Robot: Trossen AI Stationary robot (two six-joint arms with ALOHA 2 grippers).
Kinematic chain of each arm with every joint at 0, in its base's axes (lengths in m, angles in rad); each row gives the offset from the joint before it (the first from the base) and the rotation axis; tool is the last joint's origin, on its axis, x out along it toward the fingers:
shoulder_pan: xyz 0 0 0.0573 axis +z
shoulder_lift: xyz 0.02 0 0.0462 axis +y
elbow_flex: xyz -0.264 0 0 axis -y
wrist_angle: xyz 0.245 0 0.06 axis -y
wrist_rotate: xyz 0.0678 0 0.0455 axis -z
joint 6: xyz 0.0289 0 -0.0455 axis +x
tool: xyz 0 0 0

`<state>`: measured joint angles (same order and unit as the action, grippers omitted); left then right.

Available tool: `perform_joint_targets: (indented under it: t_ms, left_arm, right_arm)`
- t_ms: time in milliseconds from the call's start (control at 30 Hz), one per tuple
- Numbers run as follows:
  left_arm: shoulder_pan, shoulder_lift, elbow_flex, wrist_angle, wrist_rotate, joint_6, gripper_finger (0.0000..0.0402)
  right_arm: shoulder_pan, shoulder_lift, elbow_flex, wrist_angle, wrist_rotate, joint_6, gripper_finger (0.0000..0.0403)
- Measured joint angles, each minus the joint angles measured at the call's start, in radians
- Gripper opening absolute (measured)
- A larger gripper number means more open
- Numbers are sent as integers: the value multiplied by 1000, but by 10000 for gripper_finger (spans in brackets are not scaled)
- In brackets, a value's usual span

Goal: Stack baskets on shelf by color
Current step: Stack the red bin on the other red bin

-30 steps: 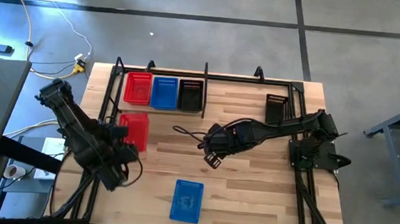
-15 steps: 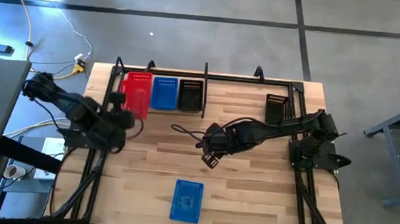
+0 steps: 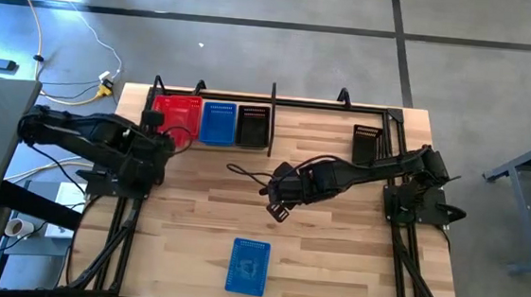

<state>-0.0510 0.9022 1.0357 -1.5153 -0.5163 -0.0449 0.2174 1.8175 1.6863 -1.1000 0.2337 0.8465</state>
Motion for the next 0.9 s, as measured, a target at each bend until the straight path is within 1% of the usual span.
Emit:
perform_joint_targets:
  t_ms: [133,367,567,900]
  left_arm:
    - [65,-20,-51,74,1,60,1]
    - [193,-14,-115,183,12,186,1]
    - [316,-12,-141,268,13,306,1]
    - [534,1,-141,370,139,510,1]
  right_arm:
    - [-4,0,0,0,0,-19,73]
    - [-29,0,0,0,-2,-42,73]
    - [-49,0,0,0,-3,-44,73]
    - [-71,0,0,0,-7,-70,73]
